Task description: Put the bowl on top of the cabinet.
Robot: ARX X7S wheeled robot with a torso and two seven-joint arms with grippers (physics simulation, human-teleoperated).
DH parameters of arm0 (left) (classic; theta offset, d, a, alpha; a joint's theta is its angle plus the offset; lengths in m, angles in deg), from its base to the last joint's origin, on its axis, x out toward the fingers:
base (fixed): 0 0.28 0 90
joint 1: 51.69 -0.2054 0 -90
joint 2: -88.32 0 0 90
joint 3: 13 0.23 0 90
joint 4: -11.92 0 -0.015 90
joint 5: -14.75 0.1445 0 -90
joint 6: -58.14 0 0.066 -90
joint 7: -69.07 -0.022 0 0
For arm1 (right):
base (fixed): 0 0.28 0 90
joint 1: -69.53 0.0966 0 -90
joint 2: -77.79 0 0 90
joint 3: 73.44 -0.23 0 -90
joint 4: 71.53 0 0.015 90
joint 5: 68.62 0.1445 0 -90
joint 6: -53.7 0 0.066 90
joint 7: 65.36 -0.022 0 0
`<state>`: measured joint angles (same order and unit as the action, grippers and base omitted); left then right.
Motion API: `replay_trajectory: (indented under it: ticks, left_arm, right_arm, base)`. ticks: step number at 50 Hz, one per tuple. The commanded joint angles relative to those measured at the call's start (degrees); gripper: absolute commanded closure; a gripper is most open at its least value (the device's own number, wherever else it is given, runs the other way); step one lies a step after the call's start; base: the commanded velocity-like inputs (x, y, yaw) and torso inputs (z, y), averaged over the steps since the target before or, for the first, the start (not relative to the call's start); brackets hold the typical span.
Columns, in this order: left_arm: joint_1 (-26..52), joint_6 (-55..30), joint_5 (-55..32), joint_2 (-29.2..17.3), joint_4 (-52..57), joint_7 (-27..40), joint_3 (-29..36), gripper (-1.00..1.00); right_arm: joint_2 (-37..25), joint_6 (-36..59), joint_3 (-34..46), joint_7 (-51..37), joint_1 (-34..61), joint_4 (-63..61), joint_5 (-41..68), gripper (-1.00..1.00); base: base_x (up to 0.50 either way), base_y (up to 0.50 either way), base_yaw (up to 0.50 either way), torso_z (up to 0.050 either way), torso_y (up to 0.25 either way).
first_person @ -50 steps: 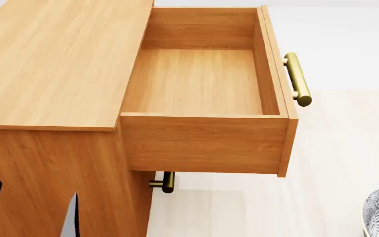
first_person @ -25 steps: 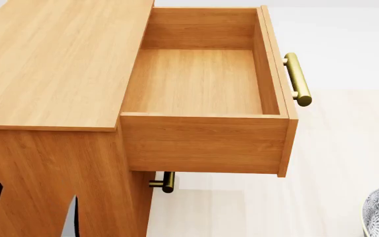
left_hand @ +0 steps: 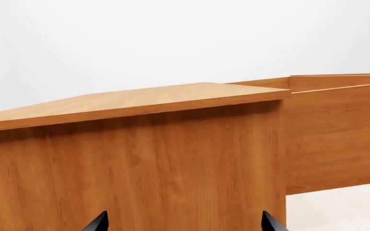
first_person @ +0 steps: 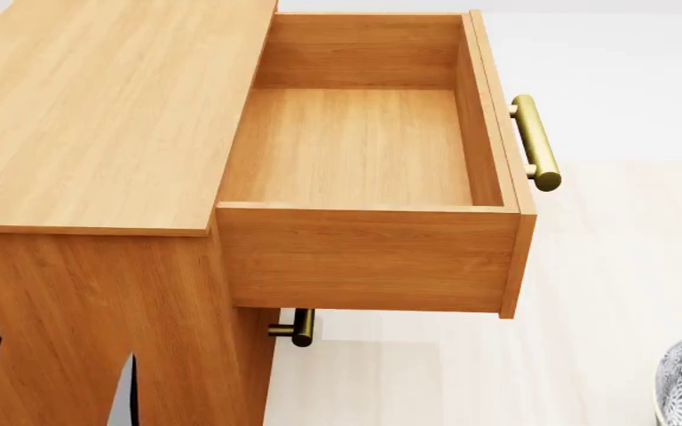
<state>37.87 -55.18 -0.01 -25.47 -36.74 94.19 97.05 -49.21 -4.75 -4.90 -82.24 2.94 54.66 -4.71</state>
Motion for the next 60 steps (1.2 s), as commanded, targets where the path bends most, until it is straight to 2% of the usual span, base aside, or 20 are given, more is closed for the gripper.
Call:
replay_trajectory:
  ticks: [1, 25, 53, 60]
  left_arm:
    - [0.0, -1.2, 0.5, 0.8, 1.2, -0.9, -2.1, -1.0]
    - [-0.4, -0.4, 0.2, 0.3, 0.9, -0.6, -2.3, -1.0]
    - [-0.7, -1.3, -1.5, -0.6, 3.4, 0.2, -3.7, -1.0]
    - [-0.6, -1.6, -1.6, -0.7, 4.0, 0.4, -3.6, -1.0]
  right_arm:
    - [1.5, -1.9, -0.8, 2.3, 0.9, 3.3, -0.5, 1.0]
    - [1.9, -0.3, -0.6, -0.8, 4.8, 0.8, 0.5, 1.0]
    - [-3.2, 10.6, -0.2, -15.2, 18.2, -12.8, 6.4, 1.0]
    - [-5.2, 14.1, 0.7, -20.1, 26.1, -15.0, 8.6, 1.0]
  base:
    - [0.0, 0.0, 0.0, 0.0, 0.0]
    - [0.0, 0.0, 0.0, 0.0, 0.0]
    - [0.0, 0.0, 0.0, 0.0, 0.0]
    - [0.0, 0.0, 0.0, 0.0, 0.0]
